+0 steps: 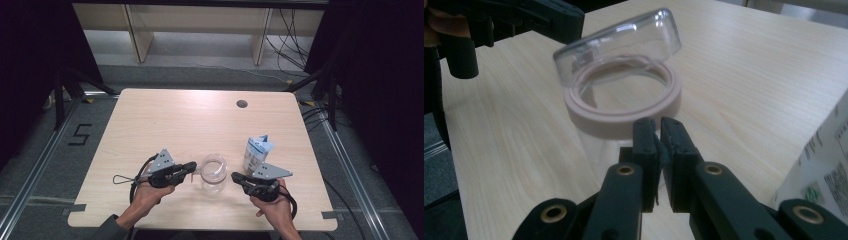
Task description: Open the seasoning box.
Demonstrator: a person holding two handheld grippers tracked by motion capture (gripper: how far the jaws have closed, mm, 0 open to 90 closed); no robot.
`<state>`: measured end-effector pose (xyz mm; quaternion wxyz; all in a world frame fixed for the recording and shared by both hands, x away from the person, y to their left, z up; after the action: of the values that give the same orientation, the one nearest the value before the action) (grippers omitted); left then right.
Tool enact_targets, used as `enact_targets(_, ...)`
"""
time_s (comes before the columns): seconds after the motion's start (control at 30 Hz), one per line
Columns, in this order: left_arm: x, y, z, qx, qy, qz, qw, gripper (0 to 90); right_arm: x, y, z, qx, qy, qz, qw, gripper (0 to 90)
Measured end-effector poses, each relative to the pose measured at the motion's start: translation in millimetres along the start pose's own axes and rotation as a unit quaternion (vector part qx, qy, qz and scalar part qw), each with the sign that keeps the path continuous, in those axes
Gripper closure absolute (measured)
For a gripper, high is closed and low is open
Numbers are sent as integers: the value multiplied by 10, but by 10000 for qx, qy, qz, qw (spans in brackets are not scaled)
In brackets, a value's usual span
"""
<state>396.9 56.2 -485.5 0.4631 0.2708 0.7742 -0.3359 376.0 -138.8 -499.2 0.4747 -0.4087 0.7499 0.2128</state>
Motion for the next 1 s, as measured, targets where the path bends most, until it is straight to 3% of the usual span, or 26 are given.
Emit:
enact_targets(0.1, 0, 0, 0, -3, -2, 0, 10000, 860, -37, 3, 27, -15, 10, -31, 10000, 864)
enact_targets(0.17, 0, -1, 0, -8, -2, 8, 10000, 860, -70, 32, 42, -64, 13, 77, 9999, 865)
enact_targets(0.2, 1, 1, -1, -3, 0, 3, 10000, 860, -106, -5, 73, -52, -81, -124, 9999, 868)
enact_targets(0.27, 1, 0, 0, -7, -1, 10, 10000, 860, -122, 25, 105, -169, -109, -40, 9998, 867)
enact_targets(0.43, 1, 1, -1, 24, 6, 2, 10000, 857, -155, 26, 117, -140, -86, -114, 9998, 869)
enact_targets(0.53, 4, 8, -2, -20, -12, -74, 10000, 802, -193, 27, 141, -111, -198, -151, 9996, 870)
enact_targets(0.6, 3, 14, -20, -72, -54, -108, 9999, 687, -211, 34, 145, -121, -181, -182, 9996, 870)
enact_targets(0.67, -3, 9, -25, -17, -88, -95, 9999, 650, -217, 61, 125, -148, -97, -51, 9998, 870)
enact_targets(0.83, 37, 27, -120, -104, -105, -29, 9999, 598, -267, 64, 135, -190, -233, -149, 9994, 870)
enact_targets(0.87, 64, 35, -146, -161, -52, 8, 9999, 598, -281, 44, 138, -147, -289, -326, 9989, 870)
enact_targets(0.93, 142, 48, -208, -156, 46, -1, 9999, 538, -284, 75, 128, -195, -218, -167, 9994, 870)
enact_targets(1.0, 188, 61, -245, -208, 116, 82, 9997, 497, -299, 78, 130, -179, -234, -189, 9994, 870)
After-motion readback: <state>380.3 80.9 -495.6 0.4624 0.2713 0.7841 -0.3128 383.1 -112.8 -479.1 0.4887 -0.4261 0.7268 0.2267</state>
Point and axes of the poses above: each handheld gripper's, and its own axes: z roughly forward along the jaws, x roughly out of its underside, y roughly to its left, the point moved 8 cm from there along z, roughly forward along the jaws, and after that the axes turned 9 degrees about -z, right-handed, at the moved point
